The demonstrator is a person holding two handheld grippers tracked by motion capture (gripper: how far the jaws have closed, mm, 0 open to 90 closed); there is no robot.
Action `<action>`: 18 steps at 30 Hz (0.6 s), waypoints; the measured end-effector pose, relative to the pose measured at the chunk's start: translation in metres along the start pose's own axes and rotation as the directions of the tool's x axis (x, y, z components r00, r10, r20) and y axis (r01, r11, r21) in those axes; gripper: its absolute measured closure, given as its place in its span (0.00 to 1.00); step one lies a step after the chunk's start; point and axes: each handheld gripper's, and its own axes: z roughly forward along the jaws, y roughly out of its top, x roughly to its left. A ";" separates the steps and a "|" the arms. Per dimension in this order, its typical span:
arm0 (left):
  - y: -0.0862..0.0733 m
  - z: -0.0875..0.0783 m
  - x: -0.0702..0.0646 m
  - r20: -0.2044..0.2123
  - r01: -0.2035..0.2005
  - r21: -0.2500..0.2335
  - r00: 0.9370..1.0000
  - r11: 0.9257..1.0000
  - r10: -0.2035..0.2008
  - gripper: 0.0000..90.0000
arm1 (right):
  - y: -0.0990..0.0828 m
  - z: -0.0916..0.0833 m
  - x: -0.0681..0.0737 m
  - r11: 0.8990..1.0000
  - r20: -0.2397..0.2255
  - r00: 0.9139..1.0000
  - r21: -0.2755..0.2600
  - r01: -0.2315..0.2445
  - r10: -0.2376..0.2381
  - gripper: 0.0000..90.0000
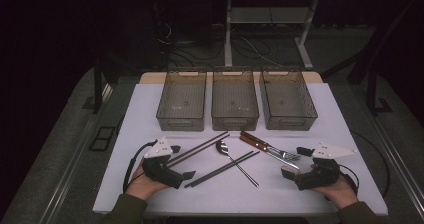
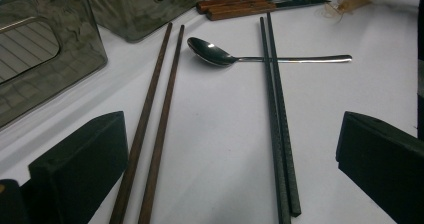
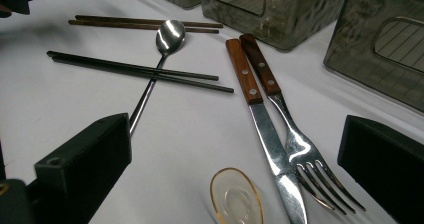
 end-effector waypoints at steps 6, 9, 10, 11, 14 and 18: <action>0.001 0.001 -0.001 0.009 0.000 0.000 1.000 1.000 0.000 0.00 | 0.000 0.000 -0.001 1.000 -0.014 1.000 0.001 -0.013 0.013 0.01; 0.001 0.001 -0.001 0.007 0.001 0.001 1.000 1.000 -0.001 0.00 | 0.000 0.000 -0.002 1.000 -0.018 1.000 0.001 -0.016 0.016 0.01; 0.001 0.001 -0.002 0.007 -0.001 0.003 1.000 1.000 0.001 0.00 | 0.000 0.000 -0.002 1.000 -0.021 1.000 0.005 -0.015 0.016 0.01; 0.001 0.001 -0.002 0.008 -0.001 0.004 1.000 1.000 0.001 0.00 | 0.000 0.000 -0.001 1.000 -0.028 0.999 0.003 -0.019 0.019 0.01; 0.001 0.000 -0.003 0.012 -0.002 -0.001 1.000 1.000 0.002 0.00 | 0.001 -0.001 0.000 1.000 -0.030 0.999 -0.002 -0.016 0.016 0.01; 0.001 0.000 -0.002 0.014 0.001 -0.004 1.000 1.000 -0.001 0.00 | 0.001 -0.002 0.000 1.000 -0.028 0.999 -0.009 -0.023 0.023 0.01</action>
